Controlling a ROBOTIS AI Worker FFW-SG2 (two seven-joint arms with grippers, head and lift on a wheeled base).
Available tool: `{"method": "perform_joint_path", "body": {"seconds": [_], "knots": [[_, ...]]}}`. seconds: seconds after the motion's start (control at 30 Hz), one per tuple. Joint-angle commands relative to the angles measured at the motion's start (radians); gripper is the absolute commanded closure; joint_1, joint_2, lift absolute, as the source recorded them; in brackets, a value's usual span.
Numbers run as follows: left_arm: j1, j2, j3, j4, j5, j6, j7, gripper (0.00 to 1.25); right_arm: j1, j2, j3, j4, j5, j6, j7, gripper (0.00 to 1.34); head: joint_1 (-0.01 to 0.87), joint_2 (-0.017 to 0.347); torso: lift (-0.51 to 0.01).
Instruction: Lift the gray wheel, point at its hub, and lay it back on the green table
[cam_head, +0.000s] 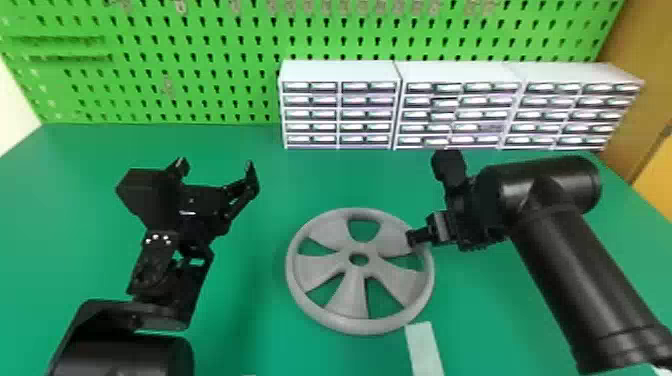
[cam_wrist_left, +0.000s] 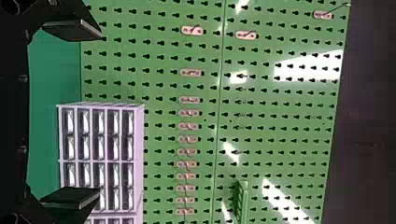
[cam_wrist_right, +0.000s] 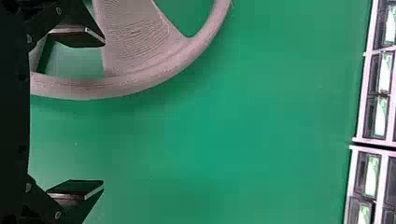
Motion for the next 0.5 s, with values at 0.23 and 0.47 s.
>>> {"method": "perform_joint_path", "body": {"seconds": [0.23, 0.47], "knots": [[-0.003, 0.000, -0.003, 0.000, 0.002, -0.001, 0.000, 0.11, -0.021, 0.012, 0.024, 0.077, 0.024, -0.019, 0.008, 0.22, 0.692, 0.048, -0.093], [-0.003, 0.000, -0.003, 0.000, 0.002, -0.001, 0.000, 0.11, -0.025, 0.015, 0.036, 0.114, 0.021, -0.026, 0.008, 0.22, 0.692, 0.048, -0.093]]}}
